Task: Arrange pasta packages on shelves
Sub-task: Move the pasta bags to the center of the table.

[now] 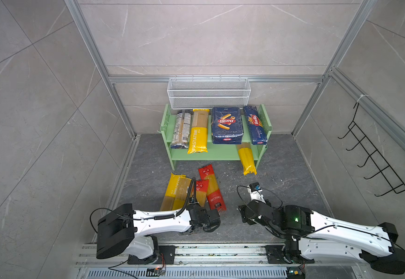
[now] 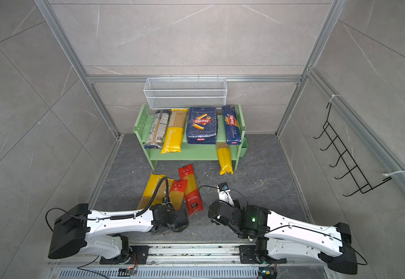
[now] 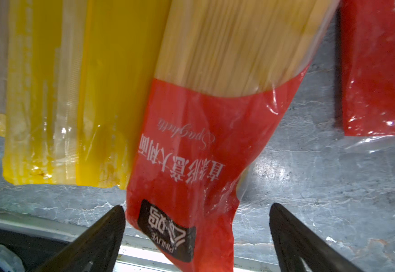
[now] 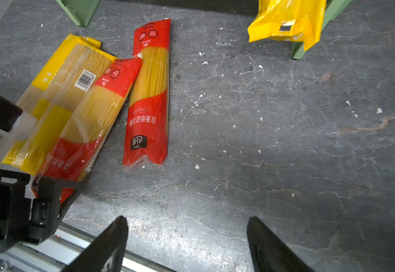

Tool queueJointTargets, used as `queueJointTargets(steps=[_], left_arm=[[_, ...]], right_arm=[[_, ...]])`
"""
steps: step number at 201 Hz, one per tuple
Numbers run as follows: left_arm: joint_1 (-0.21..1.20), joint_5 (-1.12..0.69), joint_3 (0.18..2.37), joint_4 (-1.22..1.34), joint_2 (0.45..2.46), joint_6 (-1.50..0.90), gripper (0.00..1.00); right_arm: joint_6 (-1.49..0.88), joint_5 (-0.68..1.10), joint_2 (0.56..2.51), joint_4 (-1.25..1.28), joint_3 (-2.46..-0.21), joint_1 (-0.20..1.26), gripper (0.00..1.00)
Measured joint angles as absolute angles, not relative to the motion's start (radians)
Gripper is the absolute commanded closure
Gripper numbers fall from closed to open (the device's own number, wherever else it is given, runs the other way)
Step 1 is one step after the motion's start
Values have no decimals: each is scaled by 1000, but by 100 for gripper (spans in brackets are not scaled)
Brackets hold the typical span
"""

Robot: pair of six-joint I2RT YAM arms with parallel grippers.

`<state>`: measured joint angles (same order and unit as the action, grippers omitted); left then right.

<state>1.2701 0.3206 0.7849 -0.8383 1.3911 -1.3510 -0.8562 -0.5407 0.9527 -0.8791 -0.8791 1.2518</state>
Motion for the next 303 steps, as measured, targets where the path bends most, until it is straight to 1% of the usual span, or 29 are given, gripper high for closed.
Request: queueJointTargets(steps=[41, 72, 122, 194, 255, 281, 303], left_arm=[[1207, 299, 678, -706, 1375, -1276, 3], [1200, 281, 677, -687, 1374, -1229, 4], [1198, 276, 708, -673, 1427, -1185, 7], [1234, 264, 727, -617, 1438, -1178, 7], [1288, 252, 814, -567, 1530, -1196, 7], [1287, 255, 807, -563, 1522, -1209, 6], [1274, 253, 743, -525, 1448, -1236, 4]], right_arm=[[-857, -555, 939, -916, -901, 1252, 18], [-858, -561, 944, -930, -917, 1252, 18], [-865, -562, 992, -931, -938, 1252, 18], [-872, -563, 1021, -935, -958, 1252, 18], [-873, -591, 987, -978, -967, 1252, 18], [-876, -597, 970, -987, -967, 1252, 18], [-876, -599, 969, -992, -967, 1252, 18]])
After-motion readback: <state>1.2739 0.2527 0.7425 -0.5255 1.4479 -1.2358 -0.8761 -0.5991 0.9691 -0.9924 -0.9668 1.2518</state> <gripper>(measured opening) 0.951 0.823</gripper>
